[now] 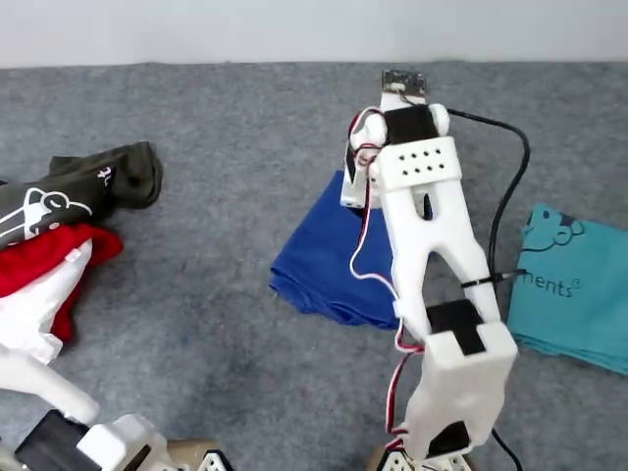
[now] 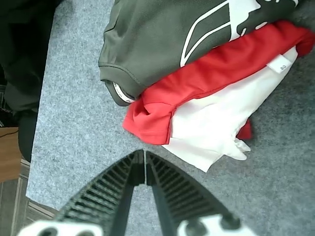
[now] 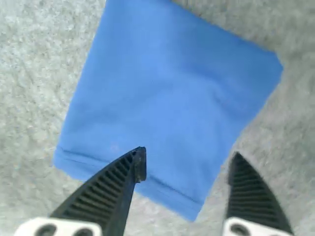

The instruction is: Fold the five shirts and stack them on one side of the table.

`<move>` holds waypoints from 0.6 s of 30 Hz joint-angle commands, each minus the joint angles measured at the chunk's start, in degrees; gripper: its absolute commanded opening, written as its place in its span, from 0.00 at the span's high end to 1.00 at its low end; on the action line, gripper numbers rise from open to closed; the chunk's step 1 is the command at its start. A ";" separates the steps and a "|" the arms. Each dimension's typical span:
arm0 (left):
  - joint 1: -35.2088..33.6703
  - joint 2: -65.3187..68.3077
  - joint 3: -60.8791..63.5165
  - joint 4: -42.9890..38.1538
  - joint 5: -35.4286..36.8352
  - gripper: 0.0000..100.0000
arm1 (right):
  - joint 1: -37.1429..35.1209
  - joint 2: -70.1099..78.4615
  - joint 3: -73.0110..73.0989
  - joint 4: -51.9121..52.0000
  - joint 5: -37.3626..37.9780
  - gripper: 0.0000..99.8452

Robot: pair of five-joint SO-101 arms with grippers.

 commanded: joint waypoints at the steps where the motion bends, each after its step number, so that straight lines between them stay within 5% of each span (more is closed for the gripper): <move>1: 0.00 -2.29 -0.31 0.26 -1.49 0.98 | -1.19 -8.04 3.60 2.51 -6.42 0.58; 5: 0.00 -2.29 -0.31 0.26 -1.49 0.98 | -1.27 -9.98 9.58 1.19 -12.40 0.44; 18: 0.00 -2.20 -0.31 0.26 -1.49 0.98 | -0.57 8.40 13.27 -15.25 -17.32 0.52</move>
